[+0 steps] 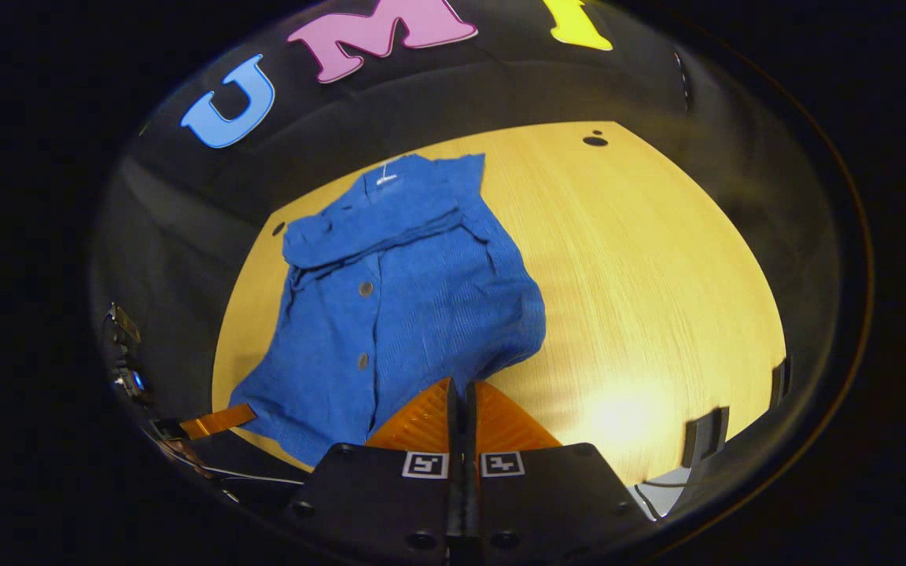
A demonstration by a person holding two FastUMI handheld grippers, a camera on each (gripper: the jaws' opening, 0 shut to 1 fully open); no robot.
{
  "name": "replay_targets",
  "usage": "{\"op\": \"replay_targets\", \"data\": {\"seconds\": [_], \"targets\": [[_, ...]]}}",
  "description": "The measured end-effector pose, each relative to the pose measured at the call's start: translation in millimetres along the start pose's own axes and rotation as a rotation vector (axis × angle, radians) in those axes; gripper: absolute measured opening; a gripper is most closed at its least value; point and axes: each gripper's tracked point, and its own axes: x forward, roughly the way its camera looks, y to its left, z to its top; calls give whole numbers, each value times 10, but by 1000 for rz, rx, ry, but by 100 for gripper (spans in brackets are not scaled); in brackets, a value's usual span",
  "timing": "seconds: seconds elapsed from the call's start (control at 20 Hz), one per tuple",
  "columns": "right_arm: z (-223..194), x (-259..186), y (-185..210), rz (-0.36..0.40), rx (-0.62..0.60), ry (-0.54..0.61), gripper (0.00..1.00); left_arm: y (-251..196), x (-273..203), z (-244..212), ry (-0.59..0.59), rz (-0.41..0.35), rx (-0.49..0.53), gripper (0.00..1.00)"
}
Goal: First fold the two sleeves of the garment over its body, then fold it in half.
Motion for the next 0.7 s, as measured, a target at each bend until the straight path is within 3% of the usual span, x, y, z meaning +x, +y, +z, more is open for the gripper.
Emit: {"op": "replay_targets", "data": {"seconds": [0.25,0.5,0.7], "targets": [[809,69,239,45,-5,-91,1,-183,-49,931,-121,-38,50,0],[1892,285,405,83,20,-225,1,-208,8,2075,-257,-34,120,0],[2858,701,484,83,-12,-332,1,-150,328,3087,-375,-23,174,0]]}}
